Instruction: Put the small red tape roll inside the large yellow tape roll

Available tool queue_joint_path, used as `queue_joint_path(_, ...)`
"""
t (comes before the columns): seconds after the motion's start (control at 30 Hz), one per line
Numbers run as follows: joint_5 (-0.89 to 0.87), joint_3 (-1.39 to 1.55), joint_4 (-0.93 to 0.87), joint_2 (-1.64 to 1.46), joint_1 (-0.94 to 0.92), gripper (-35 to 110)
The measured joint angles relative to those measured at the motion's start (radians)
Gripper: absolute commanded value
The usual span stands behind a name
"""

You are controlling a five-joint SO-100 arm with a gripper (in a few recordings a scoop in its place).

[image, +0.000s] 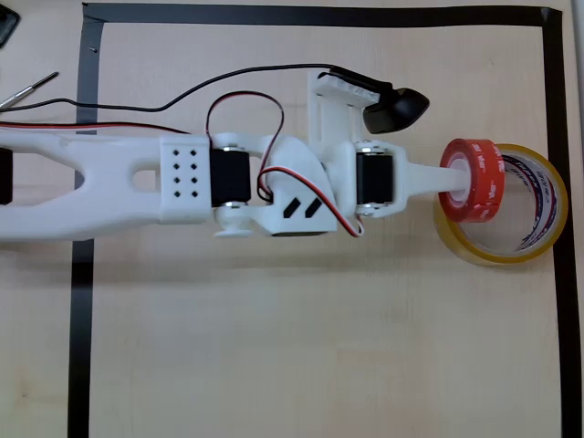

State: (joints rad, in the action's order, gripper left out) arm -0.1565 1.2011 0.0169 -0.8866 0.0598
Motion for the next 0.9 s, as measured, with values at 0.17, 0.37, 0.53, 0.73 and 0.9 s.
queue_joint_path(0.17, 0.000, -0.061, 0.000, 0.060, -0.002, 0)
queue_joint_path(0.37, 0.000, -0.149, -0.021, 0.138, -0.014, 6)
queue_joint_path(0.53, 0.000, -0.192, -0.055, 0.170, -0.026, 13)
queue_joint_path(0.73, 0.000, -0.202, -0.081, 0.170, -0.040, 15)
queue_joint_path(0.9, 0.000, -0.210, -0.101, 0.170, -0.049, 0)
